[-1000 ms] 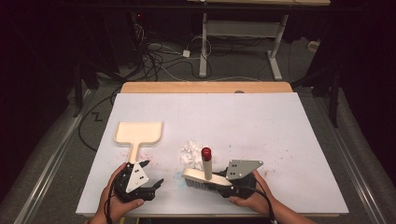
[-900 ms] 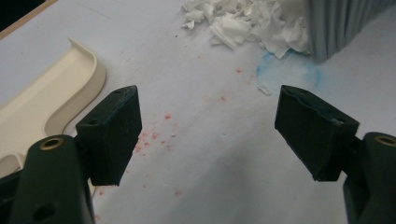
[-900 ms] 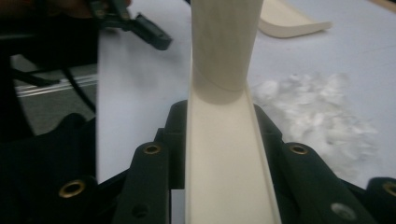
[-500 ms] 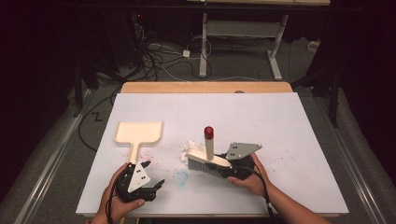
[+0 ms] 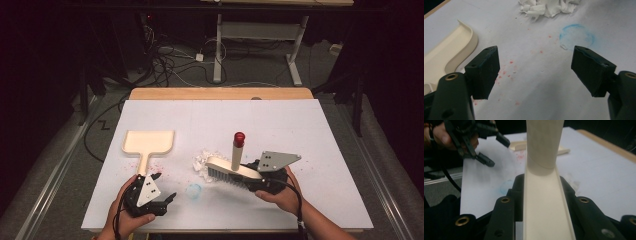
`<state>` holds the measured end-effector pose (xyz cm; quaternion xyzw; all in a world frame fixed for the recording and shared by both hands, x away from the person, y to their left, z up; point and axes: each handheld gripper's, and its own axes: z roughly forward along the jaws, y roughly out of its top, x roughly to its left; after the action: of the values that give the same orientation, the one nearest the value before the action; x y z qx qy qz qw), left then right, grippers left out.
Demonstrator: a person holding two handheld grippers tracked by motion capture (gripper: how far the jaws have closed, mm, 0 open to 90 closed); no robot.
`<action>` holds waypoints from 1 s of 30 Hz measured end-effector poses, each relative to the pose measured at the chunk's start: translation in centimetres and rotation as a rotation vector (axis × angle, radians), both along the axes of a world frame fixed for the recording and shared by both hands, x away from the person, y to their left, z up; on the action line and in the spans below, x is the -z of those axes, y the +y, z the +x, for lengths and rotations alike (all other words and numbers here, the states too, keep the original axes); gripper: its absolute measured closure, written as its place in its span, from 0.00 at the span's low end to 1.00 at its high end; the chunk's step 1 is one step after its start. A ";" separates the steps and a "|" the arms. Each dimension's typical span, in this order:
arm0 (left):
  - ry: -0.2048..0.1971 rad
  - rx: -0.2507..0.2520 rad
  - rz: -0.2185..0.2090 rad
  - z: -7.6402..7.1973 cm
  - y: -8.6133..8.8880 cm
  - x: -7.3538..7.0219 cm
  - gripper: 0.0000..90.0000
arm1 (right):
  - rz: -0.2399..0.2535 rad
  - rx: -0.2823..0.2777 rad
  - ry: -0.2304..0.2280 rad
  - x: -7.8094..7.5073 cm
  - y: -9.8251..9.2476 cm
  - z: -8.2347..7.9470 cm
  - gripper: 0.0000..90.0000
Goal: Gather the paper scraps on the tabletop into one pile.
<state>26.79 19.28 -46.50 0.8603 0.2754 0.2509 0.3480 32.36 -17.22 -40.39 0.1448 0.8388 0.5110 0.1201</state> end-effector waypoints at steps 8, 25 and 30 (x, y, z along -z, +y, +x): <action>-0.004 -0.007 -0.004 0.0 0.1 -0.1 0.25 | -0.007 0.058 -0.033 -2.5 -2.9 -1.2 0.75; 0.005 -0.015 0.025 0.1 -0.2 0.0 0.25 | -0.150 0.166 0.144 -1.2 -11.0 -1.9 0.75; 0.003 -0.019 0.017 0.1 -0.2 -0.1 0.25 | -0.189 0.157 0.219 -0.6 -12.0 -1.4 0.75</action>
<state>26.94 19.11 -46.42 0.8610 0.2819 0.2552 0.3378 30.94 -29.23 -39.80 0.2530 0.8772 0.4000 0.0807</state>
